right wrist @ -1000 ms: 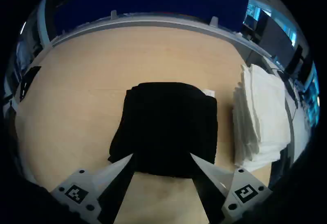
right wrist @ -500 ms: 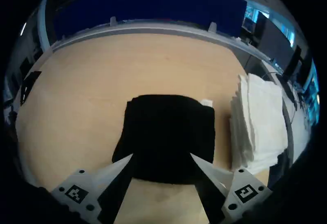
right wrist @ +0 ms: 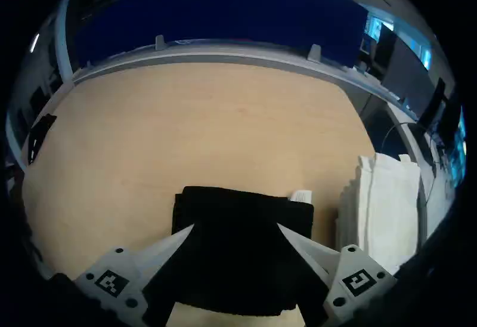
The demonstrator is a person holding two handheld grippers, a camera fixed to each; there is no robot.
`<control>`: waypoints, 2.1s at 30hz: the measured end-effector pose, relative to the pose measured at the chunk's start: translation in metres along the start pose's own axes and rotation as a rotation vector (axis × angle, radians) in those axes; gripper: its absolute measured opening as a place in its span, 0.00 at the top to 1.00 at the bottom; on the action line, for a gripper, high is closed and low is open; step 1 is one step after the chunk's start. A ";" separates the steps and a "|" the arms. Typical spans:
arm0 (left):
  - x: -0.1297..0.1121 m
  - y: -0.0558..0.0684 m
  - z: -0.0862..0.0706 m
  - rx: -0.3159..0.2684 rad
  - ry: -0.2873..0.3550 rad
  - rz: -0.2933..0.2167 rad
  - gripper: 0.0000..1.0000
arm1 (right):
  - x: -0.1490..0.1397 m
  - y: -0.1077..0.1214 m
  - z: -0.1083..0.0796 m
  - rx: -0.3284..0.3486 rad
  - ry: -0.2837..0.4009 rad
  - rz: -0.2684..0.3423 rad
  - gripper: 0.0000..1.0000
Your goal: Fold towel
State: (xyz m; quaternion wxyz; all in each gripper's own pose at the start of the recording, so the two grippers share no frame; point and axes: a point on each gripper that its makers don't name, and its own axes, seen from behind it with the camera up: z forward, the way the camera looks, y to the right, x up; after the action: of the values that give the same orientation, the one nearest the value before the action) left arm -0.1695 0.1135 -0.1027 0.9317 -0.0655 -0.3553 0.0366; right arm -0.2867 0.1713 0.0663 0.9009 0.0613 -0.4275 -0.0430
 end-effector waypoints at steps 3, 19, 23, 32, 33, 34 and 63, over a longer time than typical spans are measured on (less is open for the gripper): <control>-0.001 -0.003 -0.001 0.011 -0.002 -0.004 0.12 | 0.002 0.002 0.009 -0.003 -0.012 -0.001 0.12; -0.006 -0.013 -0.004 0.036 -0.016 -0.018 0.12 | -0.004 0.006 0.036 -0.004 -0.064 0.017 0.12; -0.006 -0.013 -0.002 0.033 -0.015 -0.018 0.11 | 0.000 0.005 0.030 -0.007 -0.049 0.015 0.12; -0.004 -0.012 -0.003 0.020 -0.001 -0.018 0.12 | 0.005 -0.001 0.003 -0.013 0.003 0.005 0.12; -0.004 -0.012 -0.003 0.019 0.001 -0.017 0.11 | 0.004 -0.002 0.001 -0.014 0.006 0.006 0.12; -0.003 -0.012 -0.004 0.017 0.003 -0.015 0.12 | 0.003 -0.003 -0.001 -0.014 0.010 0.008 0.12; 0.003 -0.009 -0.013 -0.033 0.060 -0.009 0.11 | 0.010 -0.040 -0.106 -0.096 0.399 0.107 0.12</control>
State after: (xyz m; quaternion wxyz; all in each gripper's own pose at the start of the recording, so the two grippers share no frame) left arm -0.1585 0.1036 -0.1089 0.9409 -0.0800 -0.3281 0.0245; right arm -0.1994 0.1379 0.0015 0.9706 0.0025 -0.2409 -0.0024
